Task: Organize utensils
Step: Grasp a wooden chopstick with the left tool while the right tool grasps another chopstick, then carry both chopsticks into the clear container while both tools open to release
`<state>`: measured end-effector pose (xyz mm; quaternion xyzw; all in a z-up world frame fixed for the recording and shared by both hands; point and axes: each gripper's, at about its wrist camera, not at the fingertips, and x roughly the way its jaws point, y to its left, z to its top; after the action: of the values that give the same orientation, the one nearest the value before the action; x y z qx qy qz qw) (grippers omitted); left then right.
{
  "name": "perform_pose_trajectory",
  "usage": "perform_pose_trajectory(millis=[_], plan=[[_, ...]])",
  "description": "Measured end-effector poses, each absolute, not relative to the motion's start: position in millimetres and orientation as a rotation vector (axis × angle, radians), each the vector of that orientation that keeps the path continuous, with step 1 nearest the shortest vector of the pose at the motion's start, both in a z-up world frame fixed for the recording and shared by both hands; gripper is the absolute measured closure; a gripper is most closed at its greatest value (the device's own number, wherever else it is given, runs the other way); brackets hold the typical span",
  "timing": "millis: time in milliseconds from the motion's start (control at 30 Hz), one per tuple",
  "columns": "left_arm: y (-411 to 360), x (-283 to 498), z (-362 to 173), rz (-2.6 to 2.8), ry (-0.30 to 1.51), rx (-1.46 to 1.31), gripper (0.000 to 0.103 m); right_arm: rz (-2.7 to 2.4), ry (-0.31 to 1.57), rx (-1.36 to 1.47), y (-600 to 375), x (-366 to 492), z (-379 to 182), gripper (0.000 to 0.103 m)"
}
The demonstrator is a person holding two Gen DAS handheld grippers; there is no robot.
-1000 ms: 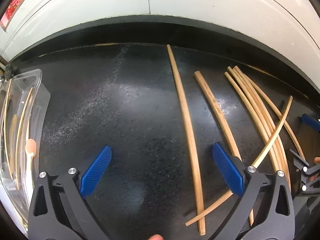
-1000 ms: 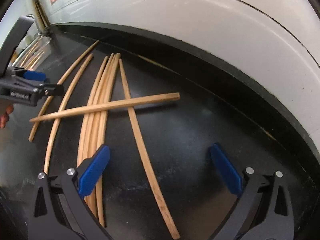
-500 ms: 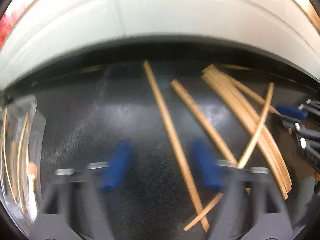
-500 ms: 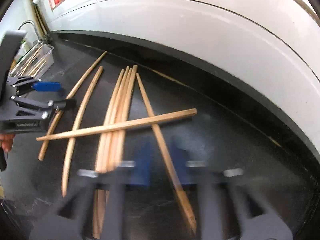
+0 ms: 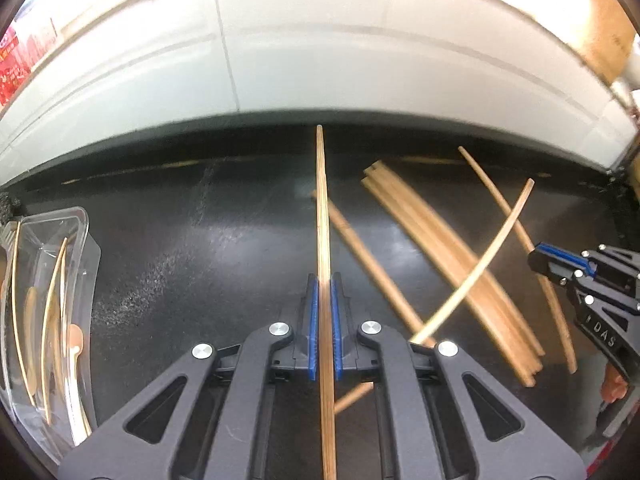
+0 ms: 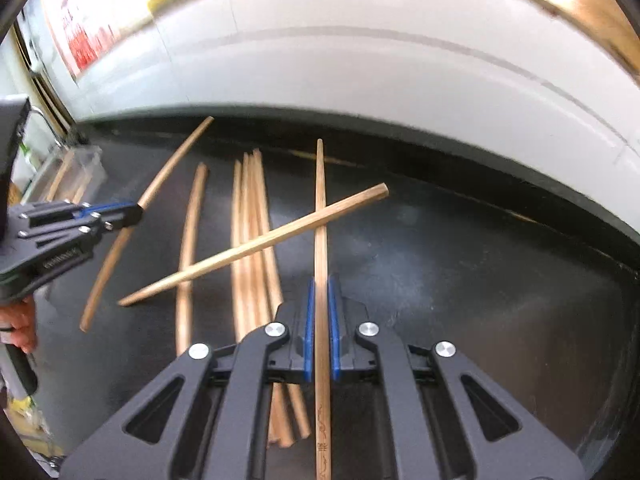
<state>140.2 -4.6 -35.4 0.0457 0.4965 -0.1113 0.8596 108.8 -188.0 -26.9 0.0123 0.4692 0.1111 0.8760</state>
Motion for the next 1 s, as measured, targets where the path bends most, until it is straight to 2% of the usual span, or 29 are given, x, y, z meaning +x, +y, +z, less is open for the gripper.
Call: perform_pose_trajectory(millis=[200,333,433,600,1000], plan=[[-4,99,3,-0.336,0.998,0.051,0.098,0.265,0.896,0.108,-176,75,16,0.096],[1,80,18,-0.362,0.975,0.027,0.097,0.248,0.803,-0.187,-132,53,40,0.096],[8,75,22,-0.365,0.974,0.019,0.098,0.129,0.858,-0.062,-150,61,39,0.096],[20,58,36,-0.387,0.955,0.021,0.098,0.053,0.842,0.023,-174,53,54,0.096],[81,48,48,-0.461,0.958,0.012,0.097,0.137,0.840,0.121,-98,4,73,0.096]])
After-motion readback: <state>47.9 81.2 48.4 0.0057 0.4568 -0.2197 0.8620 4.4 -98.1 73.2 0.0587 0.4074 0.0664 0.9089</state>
